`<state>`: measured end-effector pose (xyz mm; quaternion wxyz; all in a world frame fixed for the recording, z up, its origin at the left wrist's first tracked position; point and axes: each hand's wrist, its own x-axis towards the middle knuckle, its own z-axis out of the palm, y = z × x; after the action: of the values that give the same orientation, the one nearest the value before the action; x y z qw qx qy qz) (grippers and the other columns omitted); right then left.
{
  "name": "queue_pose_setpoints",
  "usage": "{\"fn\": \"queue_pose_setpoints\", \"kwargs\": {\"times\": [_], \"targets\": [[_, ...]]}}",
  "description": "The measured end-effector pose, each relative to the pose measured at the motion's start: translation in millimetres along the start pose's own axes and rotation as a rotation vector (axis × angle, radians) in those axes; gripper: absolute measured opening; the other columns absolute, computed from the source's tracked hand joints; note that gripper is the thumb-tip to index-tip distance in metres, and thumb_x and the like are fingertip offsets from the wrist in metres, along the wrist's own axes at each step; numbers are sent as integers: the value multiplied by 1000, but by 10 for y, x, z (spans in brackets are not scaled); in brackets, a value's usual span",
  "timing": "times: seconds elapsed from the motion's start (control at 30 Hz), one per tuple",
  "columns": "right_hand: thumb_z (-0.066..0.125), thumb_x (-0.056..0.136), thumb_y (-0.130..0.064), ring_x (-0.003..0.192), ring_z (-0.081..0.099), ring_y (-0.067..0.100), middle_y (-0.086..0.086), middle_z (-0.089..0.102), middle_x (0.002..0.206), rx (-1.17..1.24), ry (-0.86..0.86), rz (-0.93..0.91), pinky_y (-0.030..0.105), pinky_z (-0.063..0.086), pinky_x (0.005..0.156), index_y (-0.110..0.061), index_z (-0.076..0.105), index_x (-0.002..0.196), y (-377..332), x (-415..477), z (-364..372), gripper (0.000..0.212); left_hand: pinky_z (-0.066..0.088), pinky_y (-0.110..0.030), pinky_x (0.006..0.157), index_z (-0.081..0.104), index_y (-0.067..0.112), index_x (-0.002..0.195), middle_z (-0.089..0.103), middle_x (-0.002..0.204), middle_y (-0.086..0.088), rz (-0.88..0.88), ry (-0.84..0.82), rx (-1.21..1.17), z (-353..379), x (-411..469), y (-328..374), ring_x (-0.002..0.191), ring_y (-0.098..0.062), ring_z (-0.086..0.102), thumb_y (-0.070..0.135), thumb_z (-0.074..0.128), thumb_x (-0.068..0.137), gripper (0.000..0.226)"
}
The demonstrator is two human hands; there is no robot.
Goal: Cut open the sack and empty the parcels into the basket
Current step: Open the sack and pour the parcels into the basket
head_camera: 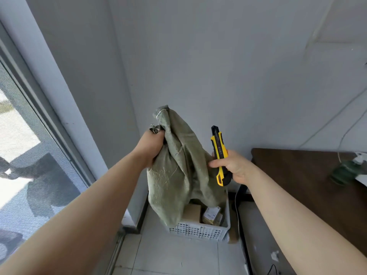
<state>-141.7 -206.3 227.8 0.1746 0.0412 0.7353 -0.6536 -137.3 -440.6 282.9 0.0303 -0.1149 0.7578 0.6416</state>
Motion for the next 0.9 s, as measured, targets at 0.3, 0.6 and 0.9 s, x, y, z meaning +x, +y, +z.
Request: {"fn": "queue_pose_setpoints", "kwargs": {"times": [0.3, 0.6, 0.9], "targets": [[70, 78, 3, 77, 55, 28, 14, 56, 79, 171, -48, 160, 39, 47, 75, -10, 57, 79, 334, -225, -21, 18, 57, -47, 84, 70, 14, 100, 75, 97, -13, -120, -197, 5, -87, -110, -304, 88, -30, 72, 34, 75, 73, 34], [72, 78, 1, 55, 46, 18, 6, 47, 64, 23, 104, 273, 25, 41, 54, -12, 54, 74, 760, -251, -182, 22, 53, -33, 84, 71, 19, 100, 72, 93, -1, -95, -171, 315, 248, -24, -962, 88, -20, 67, 28, 84, 68, 36], [74, 76, -2, 78, 63, 27, 17, 64, 87, -61, 206, 441, 33, 52, 70, -3, 61, 88, 1785, 76, -413, 18, 43, -26, 80, 66, 20, 106, 70, 98, 5, -114, -206, 477, 869, 329, -1961, 92, -17, 63, 35, 79, 71, 40]]}}
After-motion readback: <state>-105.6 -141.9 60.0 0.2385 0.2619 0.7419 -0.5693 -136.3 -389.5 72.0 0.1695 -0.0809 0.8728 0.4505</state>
